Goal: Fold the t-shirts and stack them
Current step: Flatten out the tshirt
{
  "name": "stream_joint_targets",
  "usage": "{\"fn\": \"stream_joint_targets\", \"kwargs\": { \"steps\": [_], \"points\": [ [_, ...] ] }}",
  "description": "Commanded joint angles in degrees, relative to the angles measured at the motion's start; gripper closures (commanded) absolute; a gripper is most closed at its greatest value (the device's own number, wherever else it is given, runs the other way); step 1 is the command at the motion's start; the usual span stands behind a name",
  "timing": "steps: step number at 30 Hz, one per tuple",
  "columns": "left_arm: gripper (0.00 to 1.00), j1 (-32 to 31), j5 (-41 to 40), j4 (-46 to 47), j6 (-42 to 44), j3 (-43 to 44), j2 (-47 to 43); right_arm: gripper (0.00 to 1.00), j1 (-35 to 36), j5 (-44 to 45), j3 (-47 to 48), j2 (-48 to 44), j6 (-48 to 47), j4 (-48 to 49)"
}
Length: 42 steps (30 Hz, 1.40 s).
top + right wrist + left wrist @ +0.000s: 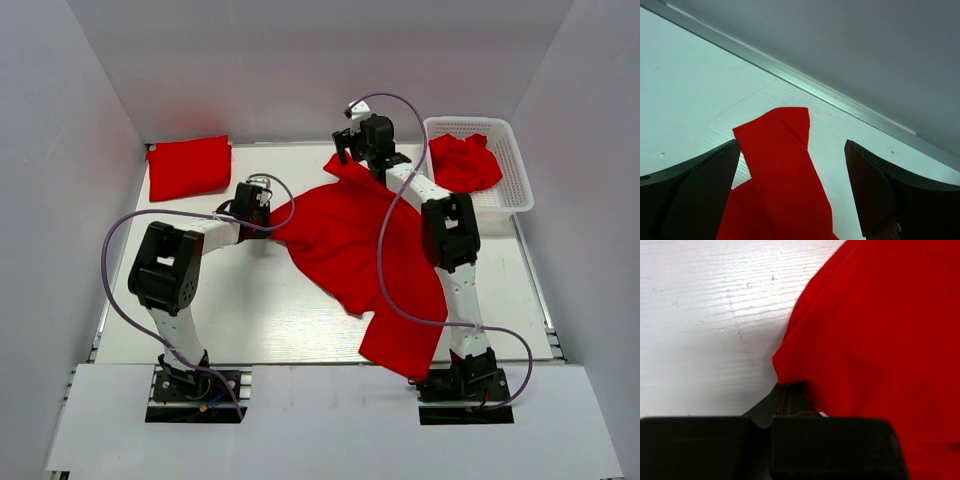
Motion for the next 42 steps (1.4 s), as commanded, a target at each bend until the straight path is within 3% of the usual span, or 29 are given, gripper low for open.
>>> {"fn": "stream_joint_targets", "kwargs": {
  "steps": [1, 5, 20, 28, 32, 35, 38, 39, 42],
  "points": [
    [1.00, 0.16, 3.69, -2.66, -0.39, -1.80, -2.35, 0.10, 1.02, -2.31, 6.51, 4.05, -2.26, 5.48],
    [1.00, 0.16, 4.92, -2.66, -0.39, -2.33, -2.35, 0.10, 2.43, -4.86, 10.23, 9.32, -4.19, 4.78],
    [1.00, 0.77, 7.03, -3.88, 0.14, -3.38, -2.88, 0.10, 3.76, -2.67, 12.60, 14.61, -4.28, -1.46],
    [1.00, 0.77, 6.50, -4.50, 0.14, -4.00, -7.00, 0.10, 3.49, -0.39, 17.35, 16.11, -5.34, -17.09],
    [1.00, 0.77, 5.89, -4.50, 0.14, -4.53, -8.23, 0.18, 3.31, -0.21, 17.34, 16.02, -5.07, -26.22],
    [1.00, 0.77, 5.89, -3.97, 0.14, -5.75, -8.85, 0.22, 3.58, -0.74, 16.57, 15.58, -5.60, -26.86],
    [1.00, 0.77, 5.89, -3.97, 0.14, -6.28, -9.47, 0.46, 3.67, -0.21, 15.42, 14.62, -4.64, -24.67],
    [1.00, 0.77, 5.37, -3.97, 0.14, -6.81, -10.17, 0.66, 3.06, 1.44, 15.07, 14.35, -3.85, -23.97],
    [1.00, 0.77, 5.36, -3.97, 0.14, -6.81, -10.79, 0.66, 3.67, 2.25, 12.52, 12.34, 1.23, -15.99]
  ]
}}
